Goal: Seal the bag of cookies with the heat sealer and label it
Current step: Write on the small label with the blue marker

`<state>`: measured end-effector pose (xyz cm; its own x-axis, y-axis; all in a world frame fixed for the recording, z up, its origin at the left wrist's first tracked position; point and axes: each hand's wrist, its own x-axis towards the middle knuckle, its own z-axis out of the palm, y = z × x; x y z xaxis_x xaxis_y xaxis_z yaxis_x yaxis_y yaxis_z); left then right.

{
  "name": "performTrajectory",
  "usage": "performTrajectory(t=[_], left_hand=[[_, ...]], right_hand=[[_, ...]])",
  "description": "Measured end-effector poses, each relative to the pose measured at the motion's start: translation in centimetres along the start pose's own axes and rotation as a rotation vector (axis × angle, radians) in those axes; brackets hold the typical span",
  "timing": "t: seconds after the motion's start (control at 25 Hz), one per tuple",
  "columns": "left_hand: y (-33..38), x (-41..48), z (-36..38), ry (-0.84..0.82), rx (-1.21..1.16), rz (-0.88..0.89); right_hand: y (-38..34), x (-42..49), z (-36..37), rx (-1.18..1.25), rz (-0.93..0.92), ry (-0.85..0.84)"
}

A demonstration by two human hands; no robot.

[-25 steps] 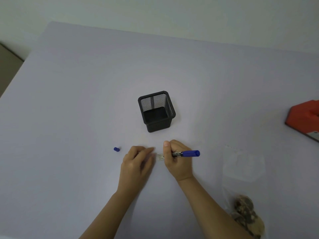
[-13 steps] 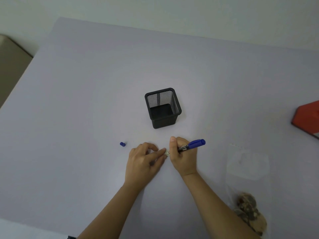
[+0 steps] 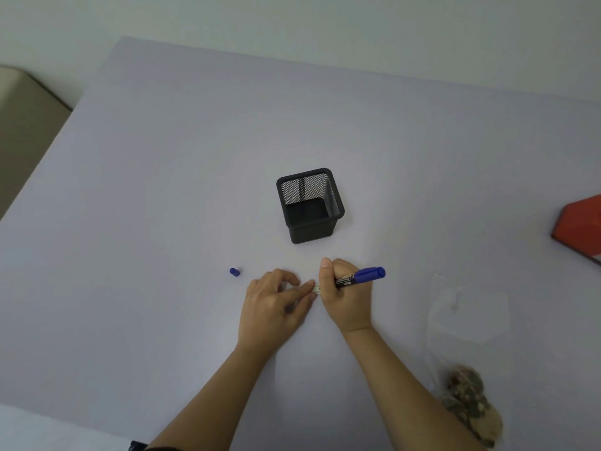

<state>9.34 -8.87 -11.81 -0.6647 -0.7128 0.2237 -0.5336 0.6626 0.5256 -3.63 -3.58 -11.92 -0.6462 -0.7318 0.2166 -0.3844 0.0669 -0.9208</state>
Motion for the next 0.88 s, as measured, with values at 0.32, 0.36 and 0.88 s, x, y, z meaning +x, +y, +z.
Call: performTrajectory(t=[0.32, 0.36, 0.88], left_hand=[[0.06, -0.03, -0.10, -0.001, 0.002, -0.004], [0.08, -0.01, -0.14, 0.000, 0.001, -0.005], [0.00, 0.09, -0.18, -0.011, -0.011, -0.030]], right_hand=[[0.22, -0.19, 0.10, -0.031, -0.030, 0.004], [0.27, -0.21, 0.14, -0.035, -0.030, 0.007], [-0.04, 0.00, 0.16, -0.026, -0.046, 0.042]])
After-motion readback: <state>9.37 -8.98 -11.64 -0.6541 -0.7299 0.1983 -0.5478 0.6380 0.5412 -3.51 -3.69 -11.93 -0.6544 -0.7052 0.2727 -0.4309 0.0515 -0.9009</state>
